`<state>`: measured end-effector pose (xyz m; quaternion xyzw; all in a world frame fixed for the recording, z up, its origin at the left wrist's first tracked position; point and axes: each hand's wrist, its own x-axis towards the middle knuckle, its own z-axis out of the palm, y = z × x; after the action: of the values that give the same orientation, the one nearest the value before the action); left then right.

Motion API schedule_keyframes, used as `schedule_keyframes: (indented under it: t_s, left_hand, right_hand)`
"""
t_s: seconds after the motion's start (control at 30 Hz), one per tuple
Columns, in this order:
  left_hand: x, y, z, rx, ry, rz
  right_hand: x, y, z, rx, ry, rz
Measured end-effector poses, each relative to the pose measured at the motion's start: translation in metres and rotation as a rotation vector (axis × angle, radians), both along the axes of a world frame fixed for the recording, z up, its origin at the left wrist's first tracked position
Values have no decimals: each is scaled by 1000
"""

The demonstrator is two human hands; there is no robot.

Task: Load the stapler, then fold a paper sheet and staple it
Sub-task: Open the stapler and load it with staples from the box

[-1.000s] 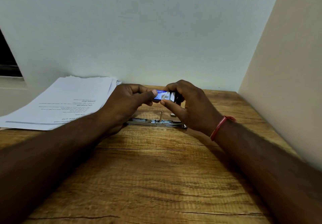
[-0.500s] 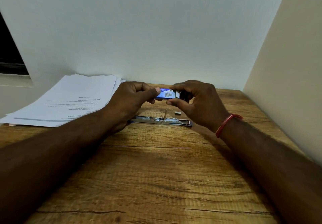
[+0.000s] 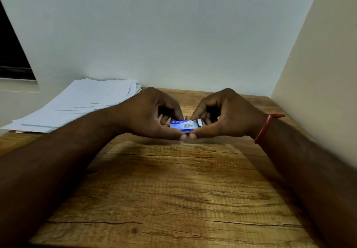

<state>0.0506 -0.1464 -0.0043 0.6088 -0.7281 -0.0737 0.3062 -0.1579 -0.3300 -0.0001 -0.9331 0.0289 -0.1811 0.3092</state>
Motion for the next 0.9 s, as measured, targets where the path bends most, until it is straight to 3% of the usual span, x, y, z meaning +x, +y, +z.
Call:
schedule_keyframes:
  t_s: [0.2,0.9]
  left_hand:
    - [-7,1,-2,251,3,-5]
    - [-1,4,4,379,-40,-17]
  right_hand:
    - [-2,10,1,59,275,58]
    - [-9,12,12,53,452,17]
